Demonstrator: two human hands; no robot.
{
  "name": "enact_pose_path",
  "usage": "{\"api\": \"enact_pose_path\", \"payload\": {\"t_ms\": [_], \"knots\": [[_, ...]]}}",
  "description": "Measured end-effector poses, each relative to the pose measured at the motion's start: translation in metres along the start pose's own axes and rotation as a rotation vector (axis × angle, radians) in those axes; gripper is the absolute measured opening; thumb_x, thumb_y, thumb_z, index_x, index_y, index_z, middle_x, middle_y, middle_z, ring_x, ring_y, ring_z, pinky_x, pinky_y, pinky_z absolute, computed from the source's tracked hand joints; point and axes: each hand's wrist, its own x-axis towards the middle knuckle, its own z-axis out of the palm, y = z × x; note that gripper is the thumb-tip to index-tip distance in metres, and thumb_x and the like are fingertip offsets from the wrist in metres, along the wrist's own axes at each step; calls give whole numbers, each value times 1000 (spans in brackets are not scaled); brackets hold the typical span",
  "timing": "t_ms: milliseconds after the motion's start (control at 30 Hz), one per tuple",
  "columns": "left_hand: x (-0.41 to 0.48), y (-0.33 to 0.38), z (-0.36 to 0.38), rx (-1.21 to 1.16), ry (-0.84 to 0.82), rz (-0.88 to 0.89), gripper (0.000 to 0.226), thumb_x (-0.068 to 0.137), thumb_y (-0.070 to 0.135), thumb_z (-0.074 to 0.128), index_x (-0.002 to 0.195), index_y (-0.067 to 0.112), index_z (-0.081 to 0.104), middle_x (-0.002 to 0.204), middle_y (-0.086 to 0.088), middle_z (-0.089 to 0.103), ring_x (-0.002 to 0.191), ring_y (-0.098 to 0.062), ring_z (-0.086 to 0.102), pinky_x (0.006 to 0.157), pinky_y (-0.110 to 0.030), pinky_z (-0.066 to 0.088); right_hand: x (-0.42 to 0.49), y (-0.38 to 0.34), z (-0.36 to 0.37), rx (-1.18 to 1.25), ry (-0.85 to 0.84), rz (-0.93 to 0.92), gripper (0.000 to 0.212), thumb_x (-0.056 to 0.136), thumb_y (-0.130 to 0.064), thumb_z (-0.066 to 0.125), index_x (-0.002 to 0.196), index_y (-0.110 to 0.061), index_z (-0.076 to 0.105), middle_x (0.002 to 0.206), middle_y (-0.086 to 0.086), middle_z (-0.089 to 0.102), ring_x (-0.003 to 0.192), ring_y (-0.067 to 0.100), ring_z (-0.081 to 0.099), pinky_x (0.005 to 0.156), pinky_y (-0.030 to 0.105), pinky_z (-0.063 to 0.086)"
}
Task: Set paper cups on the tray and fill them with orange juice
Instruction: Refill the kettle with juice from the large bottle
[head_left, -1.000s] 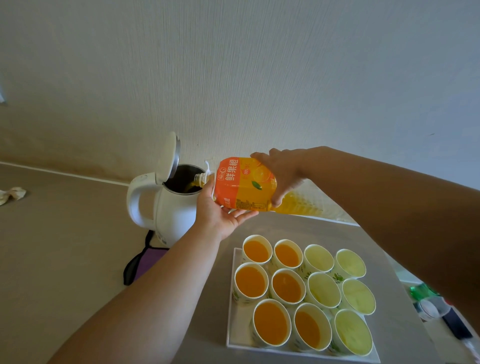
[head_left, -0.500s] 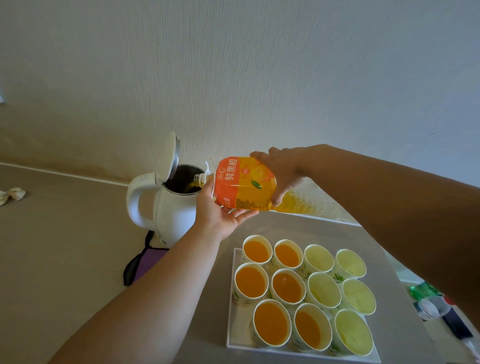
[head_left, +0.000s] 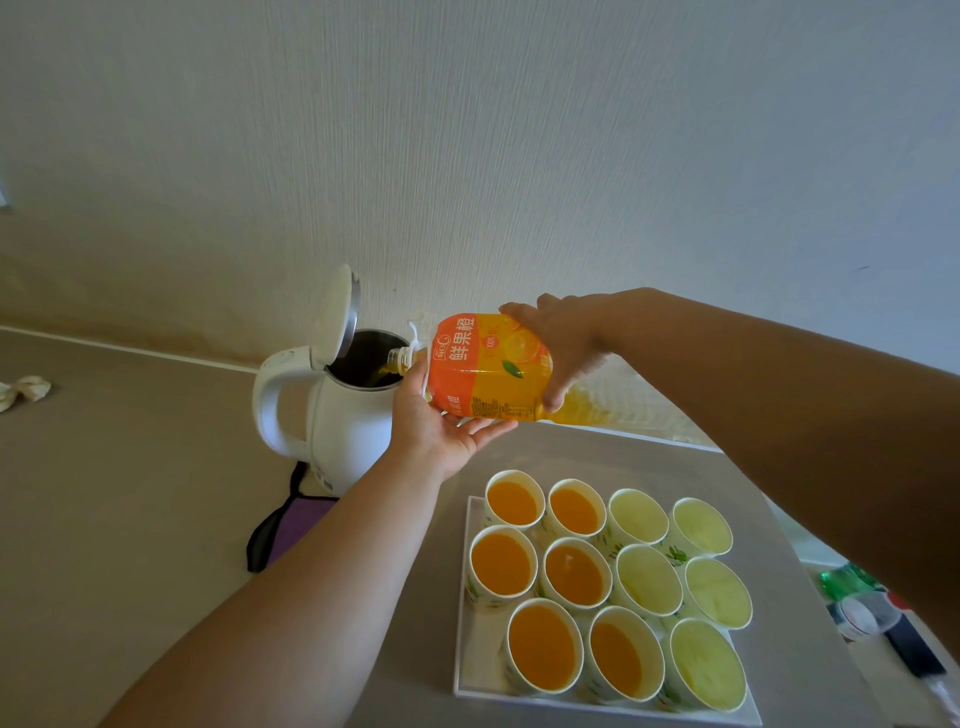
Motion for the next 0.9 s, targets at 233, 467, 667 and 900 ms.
{"api": "enact_pose_path", "payload": {"t_ms": [233, 467, 667, 900], "knots": [[0, 0, -1, 0, -2, -1, 65, 88, 60, 50, 135, 15, 48, 126, -23, 57, 110, -46, 57, 75, -60, 53, -1, -1, 0, 4, 1, 2, 130, 59, -53, 84, 150, -29, -6, 141, 10, 32, 126, 32, 42, 97, 45, 43], [0, 0, -1, -7, -7, -4, 65, 88, 60, 50, 136, 15, 48, 127, -23, 56, 111, -46, 57, 75, -60, 53, -1, -1, -2, -10, -5, 8, 131, 58, -55, 83, 150, -30, -6, 141, 11, 32, 126, 32, 42, 98, 46, 44], [0, 0, -1, -3, -7, 0, 65, 88, 60, 50, 136, 16, 47, 127, -22, 56, 110, -45, 57, 77, -61, 52, -2, -2, -2, -15, -5, 12, 130, 59, -54, 83, 150, -29, -6, 141, 11, 32, 126, 32, 42, 98, 46, 44], [0, 0, -1, -1, -5, -2, 64, 88, 60, 50, 135, 16, 48, 127, -22, 57, 110, -46, 57, 77, -61, 52, -2, -3, -3, -19, -11, 17, 131, 58, -55, 83, 150, -30, -7, 140, 10, 32, 125, 33, 43, 98, 47, 45]]}}
